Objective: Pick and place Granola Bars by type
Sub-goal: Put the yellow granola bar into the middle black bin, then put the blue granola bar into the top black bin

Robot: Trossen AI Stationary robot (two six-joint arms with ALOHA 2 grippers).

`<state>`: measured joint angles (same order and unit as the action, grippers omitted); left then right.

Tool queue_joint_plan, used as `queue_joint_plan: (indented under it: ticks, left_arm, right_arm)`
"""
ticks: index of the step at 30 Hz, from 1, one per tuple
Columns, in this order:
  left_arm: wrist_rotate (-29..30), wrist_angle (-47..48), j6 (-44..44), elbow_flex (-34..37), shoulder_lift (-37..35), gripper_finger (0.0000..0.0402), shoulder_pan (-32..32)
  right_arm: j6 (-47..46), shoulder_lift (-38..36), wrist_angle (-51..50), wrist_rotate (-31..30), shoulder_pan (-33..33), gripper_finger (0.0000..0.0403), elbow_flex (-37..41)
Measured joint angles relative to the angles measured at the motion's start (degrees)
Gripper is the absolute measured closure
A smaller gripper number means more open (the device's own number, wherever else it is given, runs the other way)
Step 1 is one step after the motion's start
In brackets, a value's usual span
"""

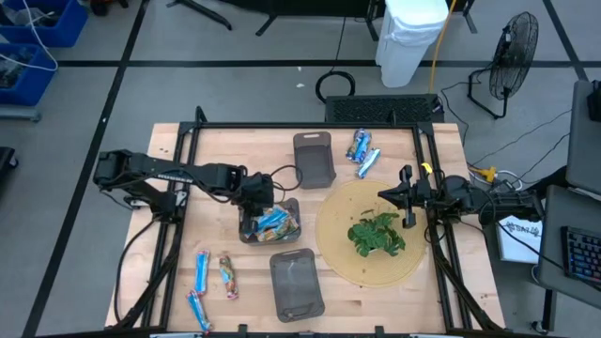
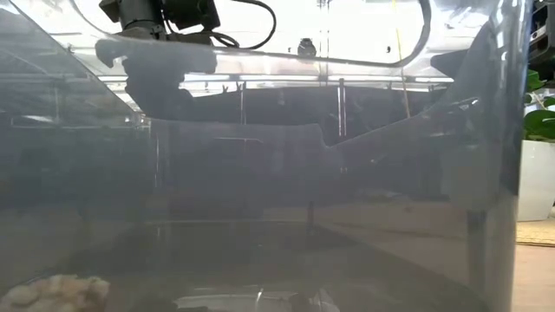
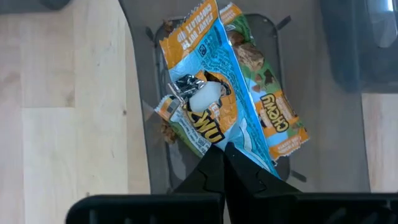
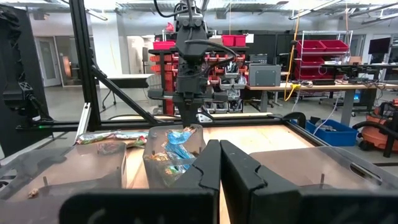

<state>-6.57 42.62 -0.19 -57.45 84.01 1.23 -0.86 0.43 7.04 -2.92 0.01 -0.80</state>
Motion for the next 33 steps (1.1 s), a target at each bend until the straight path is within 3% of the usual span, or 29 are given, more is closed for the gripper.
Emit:
queue_joint_plan:
  ticks: [14, 33]
  left_arm:
    - [0.0, -3.0, -4.9, 0.0, 0.0, 0.0358, 0.0]
    - [3.6, -4.0, -4.5, 0.1, -0.8, 0.0355, 0.3]
  right_arm:
    - [0.0, 0.0, 0.0, 0.0, 0.0, 0.0403, 0.0]
    - [0.0, 0.0, 0.0, 0.0, 0.0, 0.0403, 0.0]
